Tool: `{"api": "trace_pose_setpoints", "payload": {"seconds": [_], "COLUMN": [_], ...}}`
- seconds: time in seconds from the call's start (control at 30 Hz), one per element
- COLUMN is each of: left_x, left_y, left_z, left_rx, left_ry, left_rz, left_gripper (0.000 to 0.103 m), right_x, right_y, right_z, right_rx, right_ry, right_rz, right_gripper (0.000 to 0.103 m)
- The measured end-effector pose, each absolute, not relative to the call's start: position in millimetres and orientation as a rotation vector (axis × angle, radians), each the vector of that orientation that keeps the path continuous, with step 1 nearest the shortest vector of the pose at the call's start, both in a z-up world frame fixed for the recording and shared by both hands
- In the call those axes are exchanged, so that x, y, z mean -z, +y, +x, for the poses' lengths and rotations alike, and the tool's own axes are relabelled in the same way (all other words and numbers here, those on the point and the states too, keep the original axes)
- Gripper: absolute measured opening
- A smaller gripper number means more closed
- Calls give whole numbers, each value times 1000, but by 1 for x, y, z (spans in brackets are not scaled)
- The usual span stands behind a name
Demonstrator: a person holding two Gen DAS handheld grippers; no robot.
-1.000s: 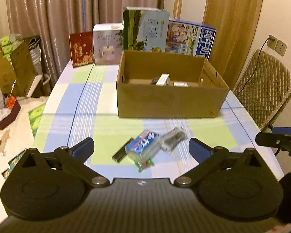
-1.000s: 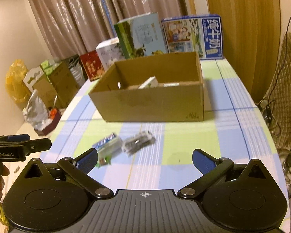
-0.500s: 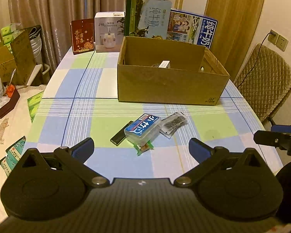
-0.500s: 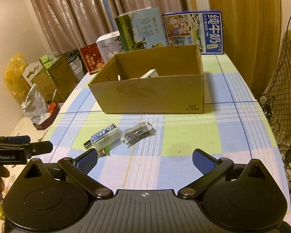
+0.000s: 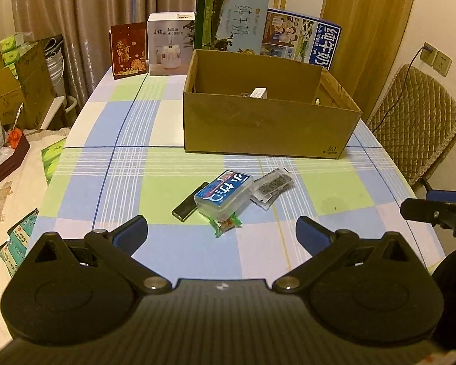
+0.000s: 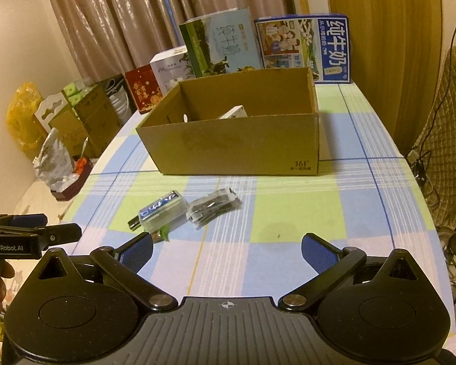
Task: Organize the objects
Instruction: 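Withdraw both tools from the box toward the toothpick box and floss pack, then grasp the blue toothpick box with left tool while right tool grasps the floss pack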
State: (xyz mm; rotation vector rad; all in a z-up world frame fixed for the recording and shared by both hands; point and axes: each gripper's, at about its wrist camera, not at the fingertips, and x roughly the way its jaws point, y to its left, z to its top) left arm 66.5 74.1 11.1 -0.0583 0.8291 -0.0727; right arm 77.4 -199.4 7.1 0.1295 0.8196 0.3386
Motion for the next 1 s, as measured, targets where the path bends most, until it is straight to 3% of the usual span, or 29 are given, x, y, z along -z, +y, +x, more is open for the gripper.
{"api": "trace_pose_setpoints", "payload": {"seconds": [1.0], "left_x": [41], "left_y": [80], "left_z": [130], "left_rx": [176], "left_ry": [903], "left_rz": [20], "left_gripper": [102], "right_x": [49], "right_y": [-179], "right_z": [132], "right_rx": [-402], "right_ry": [918], "right_rz": [-16], "right_gripper": [101]}}
